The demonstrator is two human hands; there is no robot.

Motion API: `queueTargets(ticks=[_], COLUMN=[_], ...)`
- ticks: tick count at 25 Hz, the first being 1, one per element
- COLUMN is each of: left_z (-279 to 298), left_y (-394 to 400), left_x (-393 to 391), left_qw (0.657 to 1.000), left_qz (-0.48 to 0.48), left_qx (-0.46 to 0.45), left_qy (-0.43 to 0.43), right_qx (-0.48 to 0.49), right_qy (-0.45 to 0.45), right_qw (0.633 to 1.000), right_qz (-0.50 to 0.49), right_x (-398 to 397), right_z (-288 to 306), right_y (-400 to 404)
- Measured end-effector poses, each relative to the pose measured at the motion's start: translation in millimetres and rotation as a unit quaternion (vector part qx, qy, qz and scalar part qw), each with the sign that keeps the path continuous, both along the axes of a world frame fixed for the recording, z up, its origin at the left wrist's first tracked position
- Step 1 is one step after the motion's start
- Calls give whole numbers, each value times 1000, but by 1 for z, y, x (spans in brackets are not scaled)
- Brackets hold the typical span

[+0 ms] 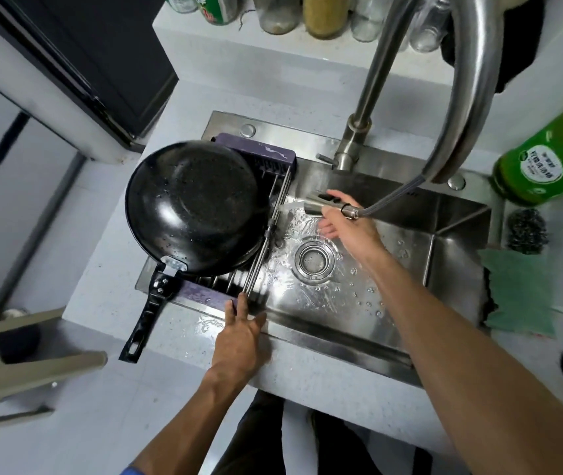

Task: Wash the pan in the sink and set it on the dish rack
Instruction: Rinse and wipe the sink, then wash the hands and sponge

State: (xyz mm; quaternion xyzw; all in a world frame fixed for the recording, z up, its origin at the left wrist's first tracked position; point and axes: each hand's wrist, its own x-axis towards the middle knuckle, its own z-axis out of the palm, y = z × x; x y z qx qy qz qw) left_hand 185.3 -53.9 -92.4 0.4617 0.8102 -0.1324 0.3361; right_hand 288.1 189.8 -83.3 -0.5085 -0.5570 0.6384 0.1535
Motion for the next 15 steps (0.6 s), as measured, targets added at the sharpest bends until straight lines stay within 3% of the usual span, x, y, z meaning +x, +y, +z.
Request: queueTargets(ticks=[3, 6, 12, 15], left_z=[-9, -11, -14, -20], left_y=[-3, 0, 0, -1], left_x=[-3, 0, 0, -1], left_qw=[1000, 1000, 999, 1000], left_qz=[-3, 0, 9, -5], left_qx=[7, -4, -4, 3], left_qy=[11, 1, -34, -26], right_qx=[18, 101, 166, 189], right_qy=[-20, -117, -306, -430], right_qw=[996, 985, 938, 879], right_qz=[-81, -77, 1, 87], right_x=[13, 46, 122, 136], right_z=[1, 7, 23, 39], right_y=[13, 22, 61, 60])
